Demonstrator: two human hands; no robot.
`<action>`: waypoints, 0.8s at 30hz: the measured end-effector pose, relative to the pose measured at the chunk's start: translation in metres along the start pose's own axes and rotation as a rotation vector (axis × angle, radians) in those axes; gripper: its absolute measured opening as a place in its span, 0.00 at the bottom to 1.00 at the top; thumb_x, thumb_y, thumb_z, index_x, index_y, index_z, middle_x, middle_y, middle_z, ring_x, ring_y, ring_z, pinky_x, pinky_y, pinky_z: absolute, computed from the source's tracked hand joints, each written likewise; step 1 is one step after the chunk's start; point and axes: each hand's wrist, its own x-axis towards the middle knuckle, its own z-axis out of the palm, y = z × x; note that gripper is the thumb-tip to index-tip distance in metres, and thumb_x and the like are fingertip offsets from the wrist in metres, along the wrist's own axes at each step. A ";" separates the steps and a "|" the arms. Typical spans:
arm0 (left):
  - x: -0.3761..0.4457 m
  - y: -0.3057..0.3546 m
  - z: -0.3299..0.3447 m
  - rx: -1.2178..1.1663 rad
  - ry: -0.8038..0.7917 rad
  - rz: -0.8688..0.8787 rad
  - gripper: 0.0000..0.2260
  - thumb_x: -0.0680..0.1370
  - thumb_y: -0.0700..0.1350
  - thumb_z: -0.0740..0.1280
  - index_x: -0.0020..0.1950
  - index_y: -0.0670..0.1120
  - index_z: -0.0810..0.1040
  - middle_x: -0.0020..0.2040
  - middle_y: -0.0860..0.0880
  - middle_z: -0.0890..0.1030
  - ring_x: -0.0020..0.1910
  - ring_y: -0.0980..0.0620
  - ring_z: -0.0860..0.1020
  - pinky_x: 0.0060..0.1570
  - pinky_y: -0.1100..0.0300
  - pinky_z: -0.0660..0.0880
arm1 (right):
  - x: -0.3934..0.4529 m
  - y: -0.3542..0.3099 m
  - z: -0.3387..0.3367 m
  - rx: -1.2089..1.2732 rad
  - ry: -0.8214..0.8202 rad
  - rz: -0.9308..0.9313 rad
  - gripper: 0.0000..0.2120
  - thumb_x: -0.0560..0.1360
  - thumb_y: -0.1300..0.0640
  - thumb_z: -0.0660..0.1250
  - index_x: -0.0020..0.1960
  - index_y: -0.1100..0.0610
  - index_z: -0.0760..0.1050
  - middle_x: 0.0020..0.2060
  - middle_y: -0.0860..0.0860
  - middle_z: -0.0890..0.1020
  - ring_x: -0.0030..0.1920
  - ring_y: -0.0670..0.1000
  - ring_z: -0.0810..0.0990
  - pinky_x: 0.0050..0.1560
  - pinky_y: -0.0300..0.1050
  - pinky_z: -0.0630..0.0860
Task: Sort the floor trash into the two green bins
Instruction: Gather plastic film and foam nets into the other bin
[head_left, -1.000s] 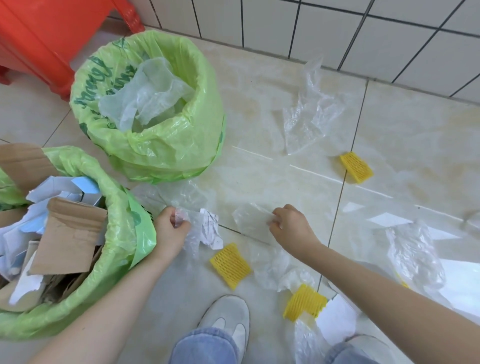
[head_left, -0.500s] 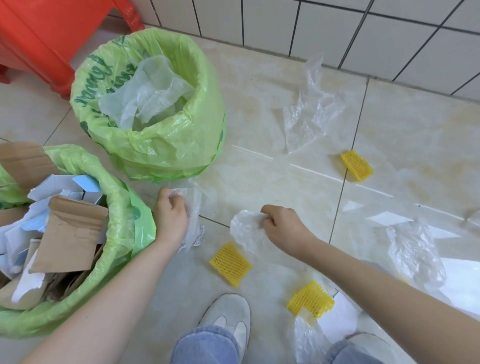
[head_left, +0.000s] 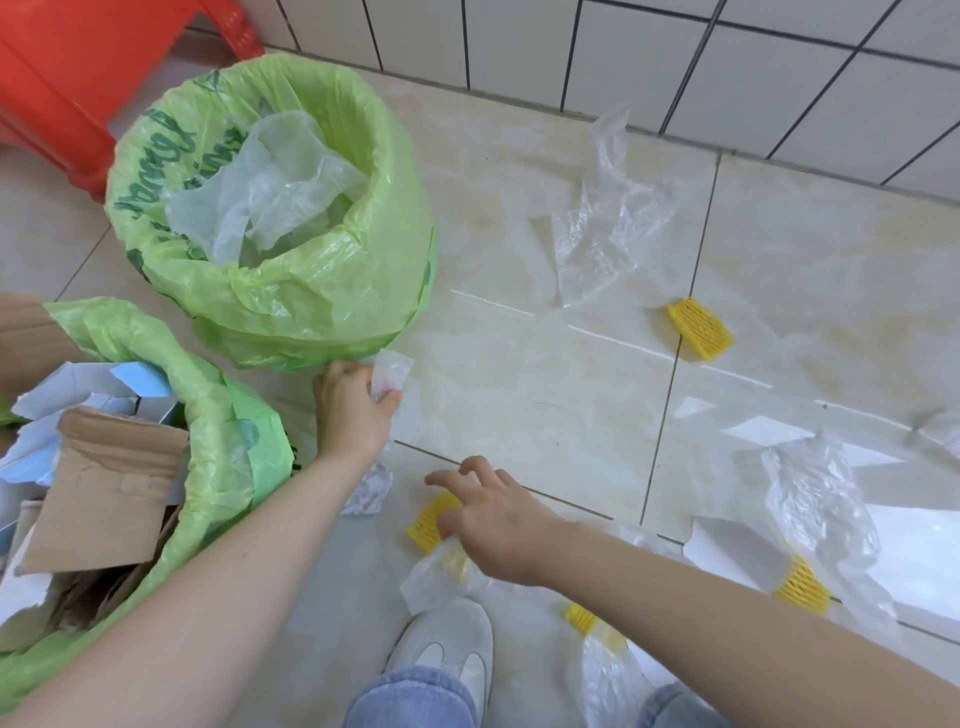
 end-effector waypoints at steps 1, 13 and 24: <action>0.004 -0.004 0.004 0.077 -0.038 0.001 0.09 0.73 0.43 0.71 0.43 0.38 0.78 0.60 0.40 0.73 0.60 0.39 0.68 0.56 0.53 0.66 | 0.002 -0.002 0.003 -0.031 -0.007 -0.019 0.15 0.73 0.65 0.62 0.57 0.53 0.77 0.73 0.53 0.59 0.68 0.63 0.59 0.59 0.55 0.68; 0.003 -0.018 0.013 0.113 -0.111 0.151 0.04 0.71 0.31 0.67 0.44 0.37 0.77 0.57 0.41 0.76 0.57 0.42 0.73 0.55 0.57 0.69 | 0.001 0.002 0.011 -0.052 0.038 0.068 0.15 0.71 0.69 0.62 0.54 0.57 0.77 0.65 0.53 0.66 0.60 0.61 0.65 0.52 0.50 0.66; -0.017 -0.014 0.022 -0.099 -0.076 0.152 0.10 0.66 0.24 0.65 0.37 0.38 0.78 0.43 0.45 0.75 0.41 0.48 0.74 0.39 0.69 0.66 | -0.009 0.024 0.010 0.085 -0.023 0.228 0.14 0.73 0.68 0.57 0.56 0.59 0.73 0.54 0.57 0.72 0.54 0.59 0.72 0.49 0.49 0.69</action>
